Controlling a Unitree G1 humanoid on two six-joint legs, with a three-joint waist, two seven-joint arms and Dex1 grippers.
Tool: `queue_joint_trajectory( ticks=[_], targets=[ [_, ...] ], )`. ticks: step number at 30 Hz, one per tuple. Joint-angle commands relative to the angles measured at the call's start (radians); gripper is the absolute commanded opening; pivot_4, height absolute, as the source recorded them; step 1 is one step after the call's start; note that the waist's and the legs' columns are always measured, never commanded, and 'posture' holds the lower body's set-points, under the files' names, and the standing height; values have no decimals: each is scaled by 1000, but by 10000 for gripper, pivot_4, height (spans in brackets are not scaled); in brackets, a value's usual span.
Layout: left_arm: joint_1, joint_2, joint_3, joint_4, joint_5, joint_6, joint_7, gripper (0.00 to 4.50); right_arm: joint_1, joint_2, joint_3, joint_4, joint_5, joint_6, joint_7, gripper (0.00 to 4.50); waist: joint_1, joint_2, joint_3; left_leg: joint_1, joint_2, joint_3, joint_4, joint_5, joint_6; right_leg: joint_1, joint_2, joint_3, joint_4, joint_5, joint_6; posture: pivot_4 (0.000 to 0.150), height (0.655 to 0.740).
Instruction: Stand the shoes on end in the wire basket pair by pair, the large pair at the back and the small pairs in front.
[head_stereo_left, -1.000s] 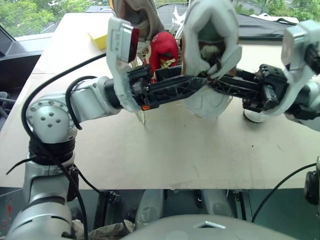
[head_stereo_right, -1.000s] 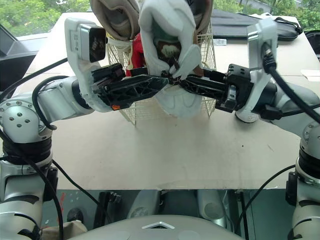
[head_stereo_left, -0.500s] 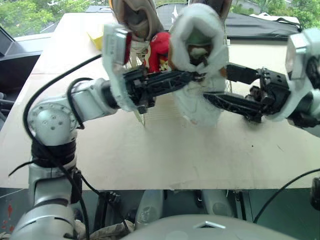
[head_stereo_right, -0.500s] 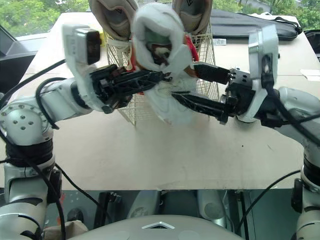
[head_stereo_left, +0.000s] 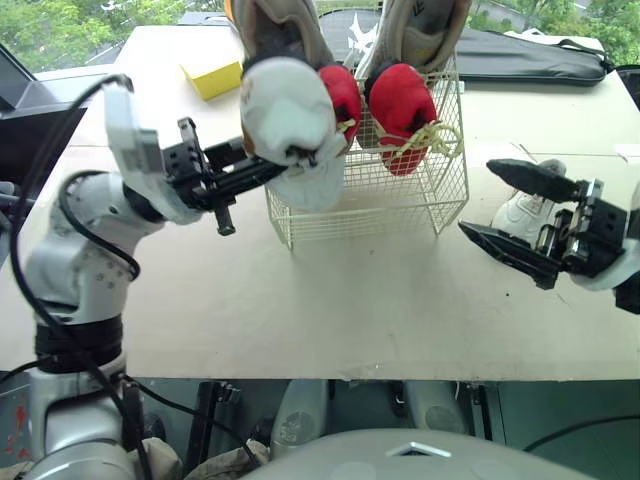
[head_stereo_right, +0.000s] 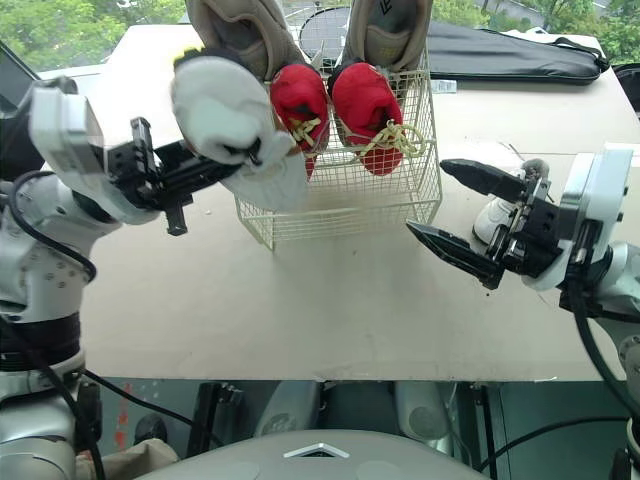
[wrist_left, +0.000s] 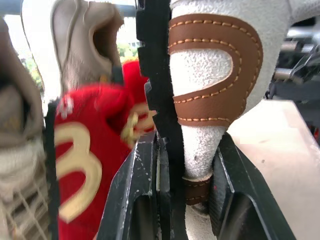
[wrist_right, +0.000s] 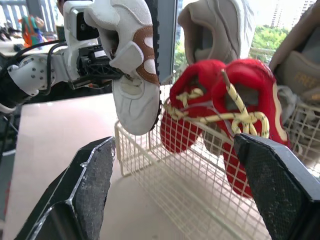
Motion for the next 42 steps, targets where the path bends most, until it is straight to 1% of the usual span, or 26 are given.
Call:
queue_joint_trajectory(
  ticks=[1, 6, 8, 11, 14, 16, 18, 19, 21, 22, 23, 24, 26, 32, 34, 36, 39, 42],
  targets=[
    [8, -37, -11, 36, 95, -126, -22, 5927, 30, -15, -58, -54, 1, -39, 2, 37616, 0, -1, -1, 0, 0, 0, 0, 0, 0, 0, 0, 0, 0, 0, 0, 1500, 7400],
    [-28, -122, -62, 95, 165, -186, -2, 5927, 116, -18, -113, -92, -18, -64, 2, 37616, 4, -1, 0, 1, 0, 0, 0, 0, 1, 1, 0, 0, 0, 0, 0, 1500, 7400],
    [-35, -127, -80, 124, 196, -207, -23, 5927, 157, -20, -131, -113, -33, -73, 11, 37616, 7, -1, -1, 1, 0, 0, 0, 0, 1, 1, 0, 0, 0, 0, 0, 1500, 7400],
    [-46, -149, -95, 153, 212, -190, -2, 5927, 211, -20, -145, -126, -68, -96, 32, 37616, 8, -1, -1, 2, 0, 0, 0, 0, 1, 1, 1, 0, 0, 0, 0, 1500, 7400],
    [-60, -160, -108, 165, 233, -169, 21, 5927, 235, -19, -128, -123, -115, -121, 47, 37616, 15, -1, -1, 6, 0, 0, 0, -1, 1, 6, 0, 0, 0, 0, 0, 1500, 7400],
    [-56, -156, -109, 152, 225, -147, 20, 5927, 241, -17, -112, -123, -141, -135, 54, 37616, 18, -1, -1, 9, 0, 0, 0, -1, 1, 8, 0, 0, 0, 0, 0, 1500, 7400],
    [-41, -139, -99, 121, 188, -88, 18, 16325, 244, -14, -103, -126, -147, -146, 60, 37616, 19, -1, -1, 10, 0, -1, 0, -1, 1, 10, 0, -1, 0, 0, 0, 1500, 7400],
    [-37, -138, -87, 112, 182, -72, 37, 18435, 247, -13, -100, -127, -150, -151, 64, 37616, 19, -1, -1, 10, 0, -1, 0, -1, 1, 10, 0, -1, 0, 0, 0, 1500, 7400],
    [-30, -132, -69, 96, 184, -55, 69, 28793, 260, -17, -95, -124, -161, -163, 89, 37616, 18, -1, -1, 10, 0, -1, 0, -1, 1, 10, 0, -1, 0, 0, 0, 1500, 7400],
    [-26, -130, -56, 81, 177, -40, 87, 32603, 264, -17, -92, -118, -171, -170, 99, 37616, 18, -1, -1, 10, 0, -2, 0, -1, 1, 10, 0, -1, 0, 0, 0, 1500, 7400],
    [-17, -121, -45, 61, 163, -16, 97, 39287, 265, -16, -90, -112, -172, -174, 104, 37616, 18, -1, -1, 10, 0, -2, 0, -1, 1, 10, 0, -1, 0, 0, 0, 1500, 7400],
    [1, -114, -17, 29, 129, 7, 105, 40434, 264, -12, -89, -103, -168, -174, 101, 37616, 15, -1, -1, 10, 0, -2, 0, -1, 1, 10, 0, -1, 1, 0, 0, 1500, 7400],
    [33, -97, 32, -25, 74, 64, 134, 40434, 265, -6, -88, -91, -158, -169, 93, 37616, 10, -1, -1, 11, 1, -2, 0, -1, 1, 10, 0, 0, 1, 0, 0, 1500, 7400],
    [134, -36, 127, -108, 19, 150, 184, 40434, 269, 4, -88, -45, -147, -149, 69, 37616, 15, -1, -1, 11, 5, -1, -1, -1, 1, 10, 1, -1, 0, 0, 0, 1500, 7400],
    [175, -12, 155, -139, -3, 161, 161, 40434, 265, 4, -102, -24, -142, -137, 51, 37616, 16, -1, -1, 10, 5, -1, -1, -1, 1, 10, 1, -1, -1, 0, 0, 1500, 7400],
    [182, -2, 154, -156, -7, 154, 143, 40434, 270, -3, -113, -4, -136, -129, 52, 37616, 17, -1, -1, 10, 5, -1, -1, -1, 1, 10, 1, -1, -1, 0, 0, 1500, 7400],
    [156, -25, 118, -167, 6, 144, 168, 40434, 273, -10, -117, 11, -123, -126, 71, 37616, 22, -1, -1, 10, 4, -1, -1, -1, 1, 10, 0, -1, -1, 0, 0, 1500, 7400],
    [175, -38, 107, -201, -3, 153, 177, 40434, 272, -20, -131, 14, -110, -108, 59, 37616, 19, -1, -1, 10, 4, -1, -1, -1, 1, 10, 0, -1, -1, 0, 0, 1500, 7400]
  ],
)
